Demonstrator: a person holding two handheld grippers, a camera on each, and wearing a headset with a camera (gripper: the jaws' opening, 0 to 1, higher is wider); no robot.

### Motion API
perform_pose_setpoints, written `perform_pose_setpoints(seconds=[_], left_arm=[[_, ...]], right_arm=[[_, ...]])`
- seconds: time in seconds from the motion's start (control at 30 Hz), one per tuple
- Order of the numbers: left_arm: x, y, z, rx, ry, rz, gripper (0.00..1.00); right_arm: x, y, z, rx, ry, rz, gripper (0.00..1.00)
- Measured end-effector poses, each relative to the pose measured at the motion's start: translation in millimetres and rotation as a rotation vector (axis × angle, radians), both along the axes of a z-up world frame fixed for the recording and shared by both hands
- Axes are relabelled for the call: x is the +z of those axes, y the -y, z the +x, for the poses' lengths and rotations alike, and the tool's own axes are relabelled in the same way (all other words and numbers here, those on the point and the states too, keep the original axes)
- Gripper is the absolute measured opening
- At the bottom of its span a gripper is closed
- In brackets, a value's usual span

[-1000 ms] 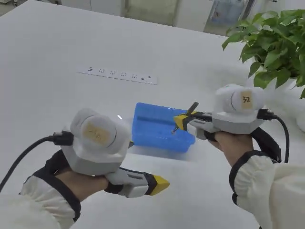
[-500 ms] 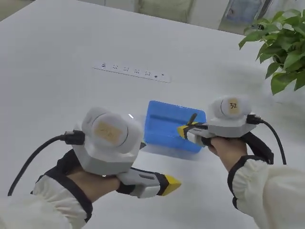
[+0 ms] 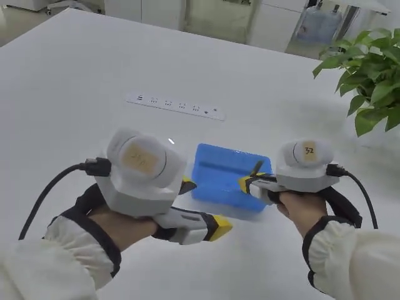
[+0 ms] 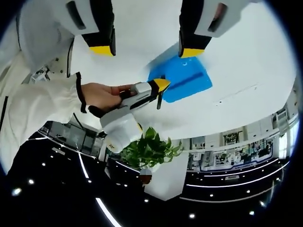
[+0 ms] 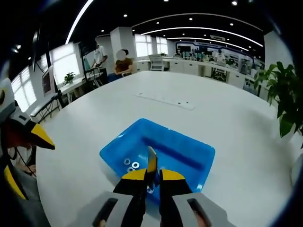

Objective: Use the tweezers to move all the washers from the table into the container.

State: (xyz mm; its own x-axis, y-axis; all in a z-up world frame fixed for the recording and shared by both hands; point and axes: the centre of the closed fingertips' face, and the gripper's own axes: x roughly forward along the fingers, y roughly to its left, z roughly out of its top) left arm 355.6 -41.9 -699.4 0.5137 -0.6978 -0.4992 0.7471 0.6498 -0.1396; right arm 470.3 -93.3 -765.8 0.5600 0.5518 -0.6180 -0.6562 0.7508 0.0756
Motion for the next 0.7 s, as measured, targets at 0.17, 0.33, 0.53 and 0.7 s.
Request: perform_pose_setpoints(seconds=[0.17, 0.33, 0.53, 0.7], left_arm=[[18.2, 3.4, 17.1, -0.040, 0.069, 0.017, 0.39], [46.3, 15.6, 25.8, -0.112, 0.138, -0.007, 0.26], [57.3, 36.2, 17.2, -0.241, 0.229, 0.055, 0.13], [42.9, 53.6, -6.4, -0.397, 0.200, 0.111, 0.04]], right_arm=[[32.1, 0.5, -9.2, 0.053, 0.105, -0.037, 0.05], [50.0, -3.0, -33.9, 0.137, 0.226, -0.144, 0.05], [47.0, -15.5, -69.6, 0.245, 0.252, -0.207, 0.05], [33.6, -19.5, -93.8, 0.287, 0.229, -0.222, 0.05]])
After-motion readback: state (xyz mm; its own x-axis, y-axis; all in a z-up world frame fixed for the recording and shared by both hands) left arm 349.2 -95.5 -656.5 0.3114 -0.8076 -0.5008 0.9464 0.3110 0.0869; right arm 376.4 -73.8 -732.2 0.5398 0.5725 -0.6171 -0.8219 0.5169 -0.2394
